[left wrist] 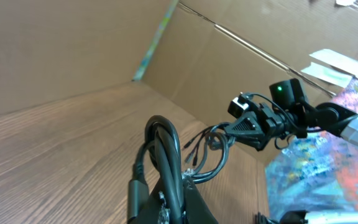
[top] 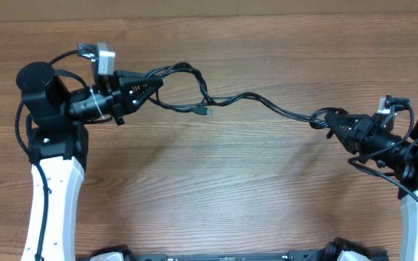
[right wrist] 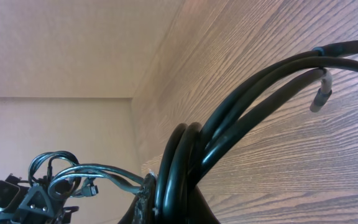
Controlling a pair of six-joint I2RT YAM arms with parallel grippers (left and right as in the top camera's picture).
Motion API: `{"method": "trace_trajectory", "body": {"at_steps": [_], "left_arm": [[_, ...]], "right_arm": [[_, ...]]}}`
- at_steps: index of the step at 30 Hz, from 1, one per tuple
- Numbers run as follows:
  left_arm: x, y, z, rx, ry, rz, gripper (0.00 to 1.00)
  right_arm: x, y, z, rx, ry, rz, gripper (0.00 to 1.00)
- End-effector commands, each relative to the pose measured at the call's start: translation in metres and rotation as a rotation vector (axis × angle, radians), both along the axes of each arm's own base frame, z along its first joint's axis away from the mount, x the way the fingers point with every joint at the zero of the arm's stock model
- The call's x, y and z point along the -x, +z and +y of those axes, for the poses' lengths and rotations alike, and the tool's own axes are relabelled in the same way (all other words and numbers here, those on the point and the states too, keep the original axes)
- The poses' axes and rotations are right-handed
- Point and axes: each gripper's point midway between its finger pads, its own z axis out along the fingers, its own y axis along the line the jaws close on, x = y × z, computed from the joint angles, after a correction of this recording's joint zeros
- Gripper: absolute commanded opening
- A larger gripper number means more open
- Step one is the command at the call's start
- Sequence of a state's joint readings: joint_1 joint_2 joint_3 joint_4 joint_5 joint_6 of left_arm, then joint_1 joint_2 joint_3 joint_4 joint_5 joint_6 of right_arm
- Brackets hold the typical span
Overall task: Untangle cables
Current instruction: 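Stretch the cable apart by moving the left gripper far left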
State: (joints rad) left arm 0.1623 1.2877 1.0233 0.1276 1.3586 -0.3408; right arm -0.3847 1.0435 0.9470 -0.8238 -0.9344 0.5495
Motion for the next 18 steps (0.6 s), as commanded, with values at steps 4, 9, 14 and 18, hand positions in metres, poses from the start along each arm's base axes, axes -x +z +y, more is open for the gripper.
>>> {"method": "trace_trajectory", "body": {"at_steps": [4,9,14,18], "left_arm": [[-0.007,0.013,0.018,-0.020,0.085,-0.060,0.04],[-0.009,0.013,0.026,-0.040,0.108,-0.102,0.04],[-0.015,0.013,0.045,-0.048,0.167,-0.108,0.04],[-0.018,0.013,0.062,-0.051,0.215,-0.108,0.04]], "right_arm": [[-0.003,-0.004,-0.010,0.038,-0.040,0.005,0.04],[-0.003,-0.004,-0.010,0.039,-0.040,0.005,0.04],[-0.003,-0.004,-0.010,0.038,-0.040,0.005,0.04],[-0.003,-0.004,-0.010,0.038,-0.040,0.004,0.04]]}}
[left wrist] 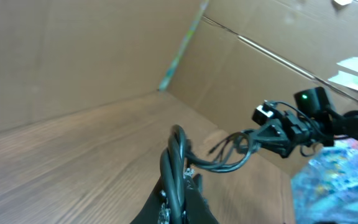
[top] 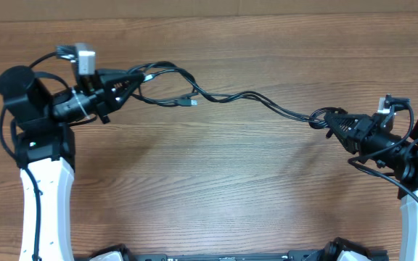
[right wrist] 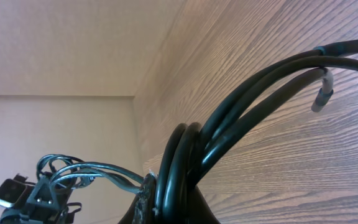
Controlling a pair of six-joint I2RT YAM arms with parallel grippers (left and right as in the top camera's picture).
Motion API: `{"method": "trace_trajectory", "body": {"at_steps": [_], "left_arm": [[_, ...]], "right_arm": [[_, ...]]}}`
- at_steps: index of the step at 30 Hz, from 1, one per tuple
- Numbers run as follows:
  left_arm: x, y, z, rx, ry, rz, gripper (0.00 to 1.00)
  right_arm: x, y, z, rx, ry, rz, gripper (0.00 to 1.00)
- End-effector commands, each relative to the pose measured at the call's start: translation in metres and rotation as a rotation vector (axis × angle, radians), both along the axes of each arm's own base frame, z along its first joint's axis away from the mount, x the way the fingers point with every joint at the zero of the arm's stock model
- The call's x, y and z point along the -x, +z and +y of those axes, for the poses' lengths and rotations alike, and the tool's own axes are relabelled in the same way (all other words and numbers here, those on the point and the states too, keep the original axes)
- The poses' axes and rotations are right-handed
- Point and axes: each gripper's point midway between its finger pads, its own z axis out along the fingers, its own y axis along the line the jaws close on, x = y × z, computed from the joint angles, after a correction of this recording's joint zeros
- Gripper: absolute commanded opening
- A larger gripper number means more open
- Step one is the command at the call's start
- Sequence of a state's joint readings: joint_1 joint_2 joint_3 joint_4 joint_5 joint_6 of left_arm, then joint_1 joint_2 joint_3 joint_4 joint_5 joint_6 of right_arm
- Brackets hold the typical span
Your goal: Untangle cables
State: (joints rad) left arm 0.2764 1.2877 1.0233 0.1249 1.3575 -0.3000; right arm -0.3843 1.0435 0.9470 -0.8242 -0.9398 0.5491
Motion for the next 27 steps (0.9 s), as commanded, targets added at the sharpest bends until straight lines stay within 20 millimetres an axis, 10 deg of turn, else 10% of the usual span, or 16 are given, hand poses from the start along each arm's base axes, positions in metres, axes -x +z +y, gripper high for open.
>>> {"method": "trace_trajectory", "body": {"at_steps": [1,15,18,20,27], "left_arm": [[-0.007,0.013,0.026,-0.037,0.109,-0.072,0.04],[-0.007,0.014,0.046,-0.051,0.153,-0.094,0.04],[-0.007,0.011,0.046,-0.043,0.153,-0.072,0.38],[-0.006,0.008,0.046,-0.034,0.153,-0.045,0.98],[0.003,0.003,0.029,-0.013,0.068,-0.008,1.00]], "right_arm": [[-0.003,-0.005,-0.011,0.042,-0.044,0.006,0.04],[-0.004,-0.004,-0.011,0.043,-0.044,0.003,0.04],[-0.004,-0.004,-0.011,0.042,-0.044,0.004,0.04],[-0.004,-0.004,-0.011,0.042,-0.044,0.003,0.04],[-0.004,-0.004,-0.011,0.041,-0.043,0.003,0.04]]}}
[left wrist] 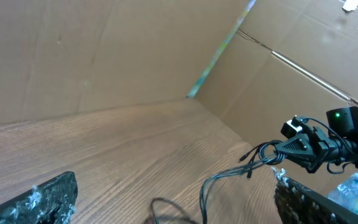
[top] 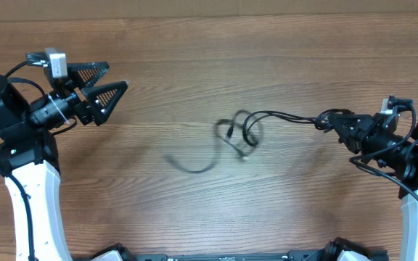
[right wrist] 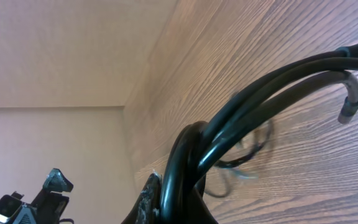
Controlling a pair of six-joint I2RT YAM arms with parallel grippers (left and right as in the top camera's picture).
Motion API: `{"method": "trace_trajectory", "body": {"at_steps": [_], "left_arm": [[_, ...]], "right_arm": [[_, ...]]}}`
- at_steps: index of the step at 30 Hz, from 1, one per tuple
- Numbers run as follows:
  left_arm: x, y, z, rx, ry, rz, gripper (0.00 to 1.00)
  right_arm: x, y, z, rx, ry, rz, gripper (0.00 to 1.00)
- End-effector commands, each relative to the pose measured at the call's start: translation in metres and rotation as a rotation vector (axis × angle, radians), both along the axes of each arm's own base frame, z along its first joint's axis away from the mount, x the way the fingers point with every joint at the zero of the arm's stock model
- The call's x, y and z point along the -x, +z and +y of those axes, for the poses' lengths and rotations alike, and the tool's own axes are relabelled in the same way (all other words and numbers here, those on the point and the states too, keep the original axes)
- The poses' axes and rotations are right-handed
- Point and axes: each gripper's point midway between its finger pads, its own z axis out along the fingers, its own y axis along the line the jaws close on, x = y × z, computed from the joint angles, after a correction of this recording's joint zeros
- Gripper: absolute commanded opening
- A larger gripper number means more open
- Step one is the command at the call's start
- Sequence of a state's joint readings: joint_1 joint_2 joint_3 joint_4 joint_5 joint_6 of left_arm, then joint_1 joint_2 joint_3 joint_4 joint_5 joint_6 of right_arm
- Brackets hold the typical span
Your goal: Untangle cables
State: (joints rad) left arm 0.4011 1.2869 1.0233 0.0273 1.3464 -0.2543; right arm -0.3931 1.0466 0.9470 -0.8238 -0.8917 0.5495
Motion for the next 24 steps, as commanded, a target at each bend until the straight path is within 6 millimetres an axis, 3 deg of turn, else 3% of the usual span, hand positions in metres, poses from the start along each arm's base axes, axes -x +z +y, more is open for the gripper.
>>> {"method": "trace_trajectory", "body": {"at_steps": [1,6,15,18,21,24], "left_arm": [[0.016,0.016,-0.022,-0.024,-0.118,-0.082,1.00],[0.035,0.018,-0.059,-0.022,-0.289,-0.124,1.00],[0.069,0.015,-0.141,-0.035,-0.548,-0.188,1.00],[0.062,0.006,-0.164,-0.067,-0.499,-0.146,1.00],[0.046,-0.017,-0.184,-0.118,-0.362,-0.001,1.00],[0.050,-0.029,-0.208,-0.163,-0.333,0.044,1.00]], "right_arm": [[-0.001,0.002,-0.002,0.006,0.000,-0.015,0.04],[-0.001,0.017,0.008,-0.036,0.067,-0.086,0.04],[0.017,0.069,0.041,-0.173,0.347,-0.353,0.04],[0.026,0.077,0.047,-0.218,0.407,-0.387,0.04],[0.032,0.083,0.051,-0.250,0.443,-0.405,0.04],[0.033,0.083,0.052,-0.257,0.449,-0.403,0.04]]}}
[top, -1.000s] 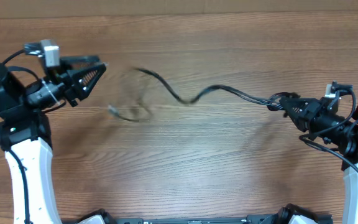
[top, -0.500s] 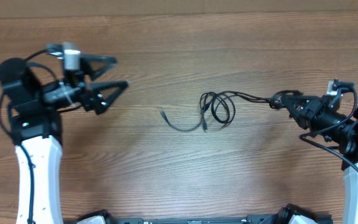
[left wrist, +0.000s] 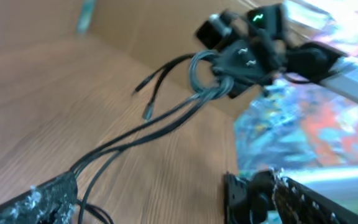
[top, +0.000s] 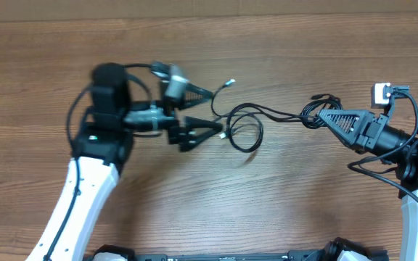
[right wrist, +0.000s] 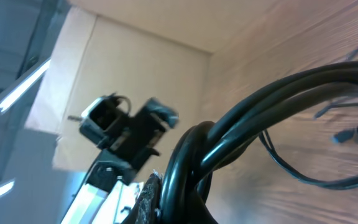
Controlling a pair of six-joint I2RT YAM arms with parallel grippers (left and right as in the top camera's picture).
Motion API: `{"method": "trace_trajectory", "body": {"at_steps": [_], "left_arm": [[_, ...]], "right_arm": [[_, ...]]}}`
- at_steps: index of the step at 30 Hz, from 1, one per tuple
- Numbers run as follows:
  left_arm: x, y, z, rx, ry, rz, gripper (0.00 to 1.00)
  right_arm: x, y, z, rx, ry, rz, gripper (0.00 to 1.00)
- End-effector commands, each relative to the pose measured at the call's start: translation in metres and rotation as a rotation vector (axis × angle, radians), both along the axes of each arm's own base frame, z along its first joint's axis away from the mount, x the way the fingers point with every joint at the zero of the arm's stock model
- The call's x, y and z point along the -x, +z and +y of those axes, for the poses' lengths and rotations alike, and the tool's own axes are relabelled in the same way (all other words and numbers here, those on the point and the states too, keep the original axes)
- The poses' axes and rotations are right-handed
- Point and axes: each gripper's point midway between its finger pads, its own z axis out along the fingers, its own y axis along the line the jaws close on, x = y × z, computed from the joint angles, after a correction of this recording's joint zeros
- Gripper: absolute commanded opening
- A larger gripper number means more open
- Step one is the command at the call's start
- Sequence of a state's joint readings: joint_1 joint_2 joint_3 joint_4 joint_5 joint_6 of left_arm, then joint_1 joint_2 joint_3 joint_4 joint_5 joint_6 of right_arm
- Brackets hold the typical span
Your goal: Untangle cables
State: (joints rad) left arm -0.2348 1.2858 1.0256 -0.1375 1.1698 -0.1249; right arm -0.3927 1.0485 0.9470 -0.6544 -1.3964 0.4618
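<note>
Black cables [top: 244, 129] lie in a loose loop at the table's middle, and their strands run right into my right gripper [top: 319, 114], which is shut on a bunched end. In the right wrist view the thick black loops [right wrist: 199, 149] sit clamped in that gripper [right wrist: 178, 200]. My left gripper [top: 203, 110] is open just left of the loop, one finger on each side of a strand. The left wrist view shows its wide-apart fingers [left wrist: 33, 204] and the cables [left wrist: 160, 121] leading away to the right gripper [left wrist: 238, 59]. A loose plug end [top: 229, 83] points up and away.
The wooden table [top: 209, 196] has a cardboard wall [top: 209, 9] along its far edge. Both arm bases stand at the near corners. Colourful clutter [left wrist: 316, 118] lies beyond the table on the right side.
My left gripper, open at the far left of the table then, now stands open at the middle beside the cable loop. The cables have settled into a rounder loop. The right gripper has turned slightly, still clamped.
At first both grippers held the cable bundle stretched between them. Then the left one was farther left, the bundle tauter. Then it was open and the freed cables lay bunched near the middle. Now the open left gripper is at that loop.
</note>
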Motion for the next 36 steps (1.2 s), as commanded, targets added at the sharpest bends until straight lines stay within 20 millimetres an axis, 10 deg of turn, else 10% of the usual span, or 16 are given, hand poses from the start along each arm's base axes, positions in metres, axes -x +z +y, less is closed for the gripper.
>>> {"method": "trace_trajectory", "body": {"at_steps": [1,10,21,24,28,33,36], "left_arm": [[-0.012,-0.003,-0.020,-0.083,0.141,-0.032,1.00],[0.021,-0.013,-0.077,-0.202,0.050,-0.317,1.00],[0.022,-0.024,-0.079,-0.270,0.058,-0.372,0.94],[0.024,-0.024,-0.080,-0.267,0.046,-0.367,0.77],[0.026,-0.028,-0.079,-0.276,0.040,-0.353,0.04],[0.028,-0.032,-0.077,-0.291,0.035,-0.334,0.04],[0.028,-0.033,-0.077,-0.293,0.034,-0.331,0.04]], "right_arm": [[0.011,0.011,0.007,-0.041,0.074,-0.048,0.04],[0.018,0.010,0.030,-0.034,0.157,-0.044,0.04],[0.027,0.002,0.062,0.010,0.250,-0.030,0.04],[0.027,-0.003,0.069,0.036,0.257,-0.024,0.04],[0.027,-0.006,0.074,0.056,0.260,-0.019,0.04],[0.022,-0.011,0.073,0.082,0.231,-0.014,0.05],[0.018,-0.016,0.070,0.108,0.199,0.000,0.33]]}}
